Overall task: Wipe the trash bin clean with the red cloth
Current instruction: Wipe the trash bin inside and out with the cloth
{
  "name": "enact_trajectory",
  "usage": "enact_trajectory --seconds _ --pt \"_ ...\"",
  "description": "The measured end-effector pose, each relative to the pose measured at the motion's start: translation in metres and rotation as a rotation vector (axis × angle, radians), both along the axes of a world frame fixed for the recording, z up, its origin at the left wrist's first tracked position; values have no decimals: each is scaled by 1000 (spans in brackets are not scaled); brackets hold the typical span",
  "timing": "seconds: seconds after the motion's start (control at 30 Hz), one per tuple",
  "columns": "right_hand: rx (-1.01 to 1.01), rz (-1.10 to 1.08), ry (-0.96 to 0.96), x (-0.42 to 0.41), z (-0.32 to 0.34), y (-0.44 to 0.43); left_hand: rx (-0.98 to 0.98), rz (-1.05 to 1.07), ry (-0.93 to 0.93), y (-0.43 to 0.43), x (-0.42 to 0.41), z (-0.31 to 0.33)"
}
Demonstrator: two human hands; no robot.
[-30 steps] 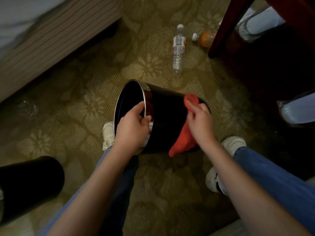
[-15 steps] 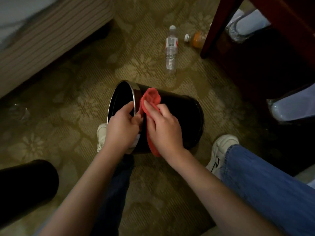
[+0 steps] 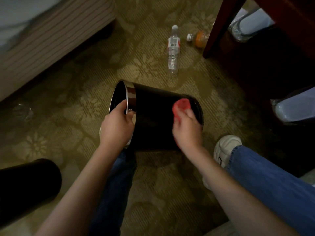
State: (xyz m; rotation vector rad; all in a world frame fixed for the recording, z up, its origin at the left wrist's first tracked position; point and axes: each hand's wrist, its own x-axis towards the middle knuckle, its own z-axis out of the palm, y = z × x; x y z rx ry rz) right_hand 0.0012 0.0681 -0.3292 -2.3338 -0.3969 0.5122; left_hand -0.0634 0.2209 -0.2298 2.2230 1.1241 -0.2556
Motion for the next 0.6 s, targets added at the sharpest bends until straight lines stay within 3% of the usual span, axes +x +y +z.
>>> enact_trajectory --seconds 0.2,0.43,0.6 --pt "187 236 -139 -25 44 50 7 -38 -25 -7 2 -1" --pt "-52 -109 40 6 -23 -32 3 42 36 8 -5 3" --pt "-152 -154 103 7 -23 -29 44 0 33 2 -1 1"
